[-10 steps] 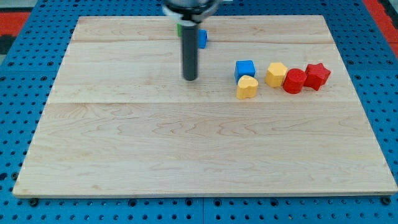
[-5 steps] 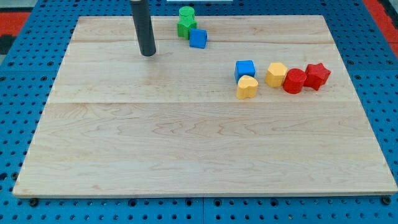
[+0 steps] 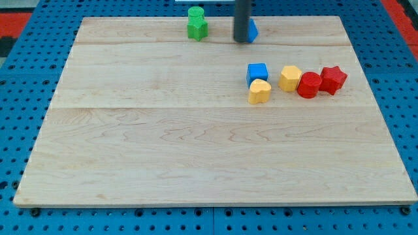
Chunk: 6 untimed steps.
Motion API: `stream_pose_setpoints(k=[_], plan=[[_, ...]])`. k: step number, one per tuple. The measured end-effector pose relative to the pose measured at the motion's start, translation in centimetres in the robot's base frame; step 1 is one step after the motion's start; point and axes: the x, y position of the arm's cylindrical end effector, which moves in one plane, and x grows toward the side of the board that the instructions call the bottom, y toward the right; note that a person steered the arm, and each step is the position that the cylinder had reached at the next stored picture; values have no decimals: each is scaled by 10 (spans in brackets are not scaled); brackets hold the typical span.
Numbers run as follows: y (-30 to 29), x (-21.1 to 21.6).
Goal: Move the blue triangle away from the green star
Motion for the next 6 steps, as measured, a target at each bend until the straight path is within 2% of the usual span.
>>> stream_pose_setpoints(k=[1, 2, 3, 4, 5, 6], plan=[[10, 5], [-30, -6], [-37, -42], [-26, -50], [32, -41], [62, -37]])
